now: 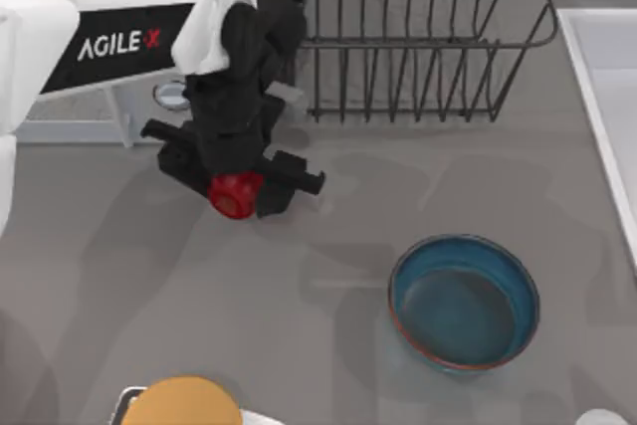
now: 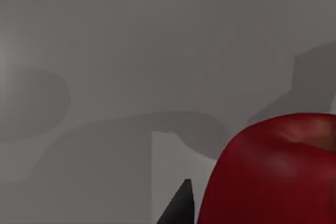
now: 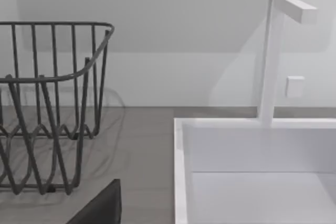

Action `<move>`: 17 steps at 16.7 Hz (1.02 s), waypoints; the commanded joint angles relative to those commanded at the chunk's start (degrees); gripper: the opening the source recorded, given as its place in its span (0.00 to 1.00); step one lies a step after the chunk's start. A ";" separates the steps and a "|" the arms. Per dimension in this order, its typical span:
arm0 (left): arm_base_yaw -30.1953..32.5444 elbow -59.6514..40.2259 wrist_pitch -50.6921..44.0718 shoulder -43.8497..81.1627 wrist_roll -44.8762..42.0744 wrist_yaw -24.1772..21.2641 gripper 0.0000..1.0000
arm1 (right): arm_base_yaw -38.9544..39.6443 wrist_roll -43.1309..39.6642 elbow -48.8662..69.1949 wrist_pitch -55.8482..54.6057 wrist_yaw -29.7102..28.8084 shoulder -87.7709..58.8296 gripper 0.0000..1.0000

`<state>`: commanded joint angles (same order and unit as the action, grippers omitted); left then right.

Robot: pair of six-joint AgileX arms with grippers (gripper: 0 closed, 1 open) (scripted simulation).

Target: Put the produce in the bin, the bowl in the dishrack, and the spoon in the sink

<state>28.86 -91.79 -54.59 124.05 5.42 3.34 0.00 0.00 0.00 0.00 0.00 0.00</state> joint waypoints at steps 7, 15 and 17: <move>0.29 -10.56 -15.80 -3.73 -0.14 0.03 0.00 | 0.00 0.00 0.00 0.00 0.00 0.00 1.00; -0.10 -10.53 -16.60 -4.29 -1.41 0.31 0.00 | 0.00 0.00 0.00 0.00 0.00 0.00 1.00; -0.72 -9.60 -17.66 -5.32 -5.09 1.12 0.00 | 0.00 0.00 0.00 0.00 0.00 0.00 1.00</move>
<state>28.14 -101.39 -72.24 118.73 0.32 4.46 0.00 0.00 0.00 0.00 0.00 0.00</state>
